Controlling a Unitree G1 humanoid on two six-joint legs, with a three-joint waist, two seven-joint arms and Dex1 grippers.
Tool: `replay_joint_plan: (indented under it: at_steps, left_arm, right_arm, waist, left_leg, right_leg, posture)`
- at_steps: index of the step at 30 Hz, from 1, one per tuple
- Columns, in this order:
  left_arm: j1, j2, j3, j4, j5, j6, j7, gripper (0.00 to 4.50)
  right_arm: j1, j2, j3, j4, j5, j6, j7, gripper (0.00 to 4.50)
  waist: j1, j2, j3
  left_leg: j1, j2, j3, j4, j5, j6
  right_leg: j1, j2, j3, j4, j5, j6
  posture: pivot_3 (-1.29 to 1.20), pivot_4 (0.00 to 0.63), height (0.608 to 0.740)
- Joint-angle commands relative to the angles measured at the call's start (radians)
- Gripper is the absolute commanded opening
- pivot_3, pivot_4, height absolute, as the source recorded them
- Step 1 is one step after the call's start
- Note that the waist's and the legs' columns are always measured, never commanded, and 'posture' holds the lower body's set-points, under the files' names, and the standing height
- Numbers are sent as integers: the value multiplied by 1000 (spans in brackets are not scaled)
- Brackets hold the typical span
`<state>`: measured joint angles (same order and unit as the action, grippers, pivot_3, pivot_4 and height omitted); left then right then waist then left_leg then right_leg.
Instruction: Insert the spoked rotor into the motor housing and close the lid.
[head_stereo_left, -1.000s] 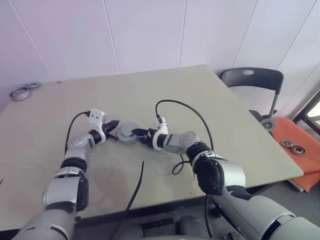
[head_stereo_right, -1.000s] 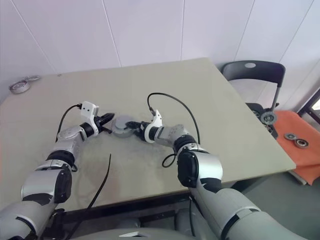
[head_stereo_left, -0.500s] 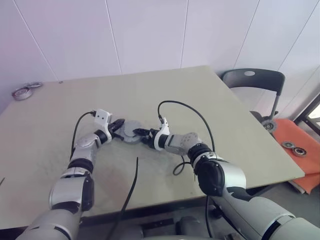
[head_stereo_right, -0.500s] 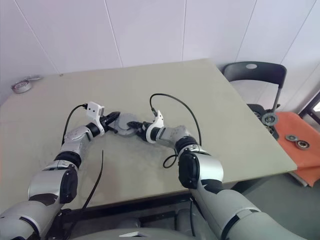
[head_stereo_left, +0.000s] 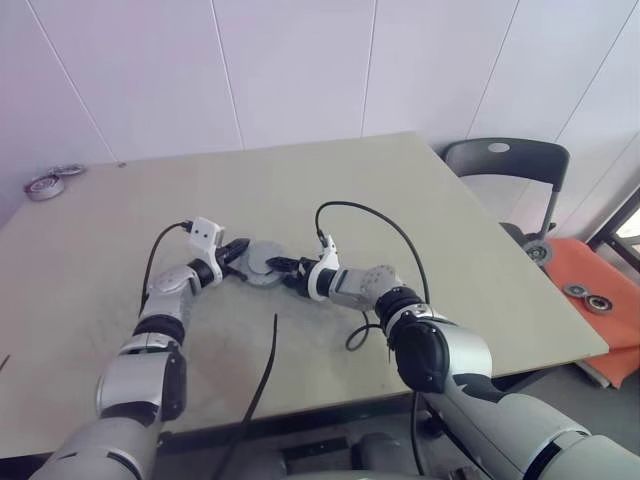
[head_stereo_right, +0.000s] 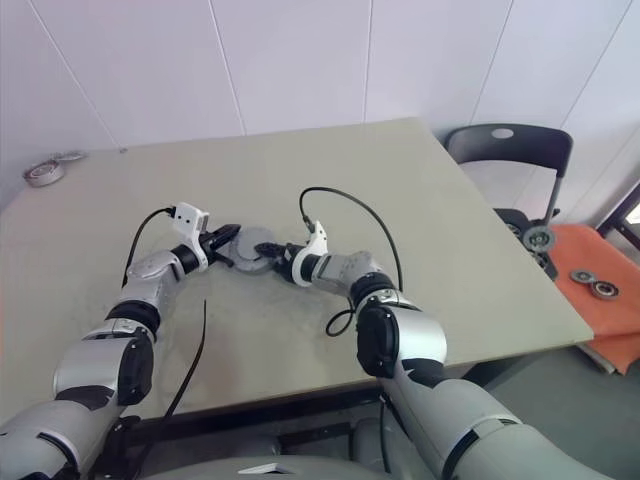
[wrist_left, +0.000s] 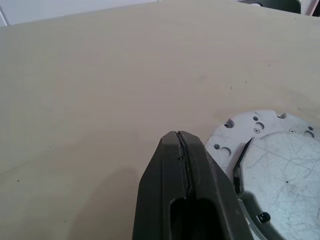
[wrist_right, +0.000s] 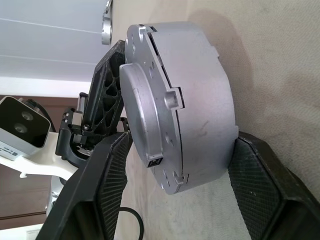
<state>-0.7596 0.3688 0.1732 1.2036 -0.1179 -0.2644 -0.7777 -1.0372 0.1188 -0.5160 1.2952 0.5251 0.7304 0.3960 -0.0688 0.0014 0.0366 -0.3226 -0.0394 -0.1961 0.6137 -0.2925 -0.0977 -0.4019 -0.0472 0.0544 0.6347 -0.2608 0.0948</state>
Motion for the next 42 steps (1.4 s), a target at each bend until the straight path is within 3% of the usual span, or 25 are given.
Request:
replay_joint_plan:
  at_steps: [1,4,5,17,26,34,42]
  left_arm:
    - [-17,-2,-9,-13,6,1,-16,0]
    - [-17,-3,-9,-15,5,2,-14,0]
    - [-17,-3,-8,-16,5,2,-13,0]
    - [-17,-8,-3,-16,-1,4,-11,0]
    - [-11,-11,20,-86,-52,58,-74,0]
    - [113,50,29,-419,-151,266,-188,0]
    - [298,176,95,-809,-289,510,-199,0]
  right_arm:
    - [-7,8,22,-33,-11,-14,43,2249]
    - [-11,6,29,-38,-12,-6,72,1639]
    - [-11,6,29,-38,-12,-5,73,1227]
    - [-2,-16,19,-34,-6,-6,55,1196]
    - [-29,-10,43,-49,-2,59,157,1196]
    - [-62,-19,0,-49,40,107,180,1196]
    - [-83,-37,-74,-36,103,167,172,1196]
  waist:
    - [-3,0,0]
    - [-3,0,0]
    - [-3,0,0]
    - [-2,0,0]
    - [-3,0,0]
    - [-25,-1,0]
    - [-34,-1,0]
  left_leg:
    - [0,0,0,0,0,0]
    - [0,0,0,0,0,0]
    - [0,0,0,0,0,0]
    - [0,0,0,0,0,0]
    - [-1,0,0,0,0,0]
    - [-2,0,1,0,0,0]
    - [0,1,1,1,0,0]
  right_leg:
    - [0,0,0,0,0,0]
    - [-1,0,0,1,0,0]
    - [-1,0,0,1,0,0]
    - [-2,0,1,3,0,0]
    - [-2,0,1,3,0,0]
    - [-6,0,1,8,0,0]
    - [-7,1,2,13,0,0]
  posture:
    - [0,0,740]
    - [0,0,740]
    - [0,0,740]
    - [0,0,740]
    - [0,0,740]
    - [0,0,740]
    - [0,0,740]
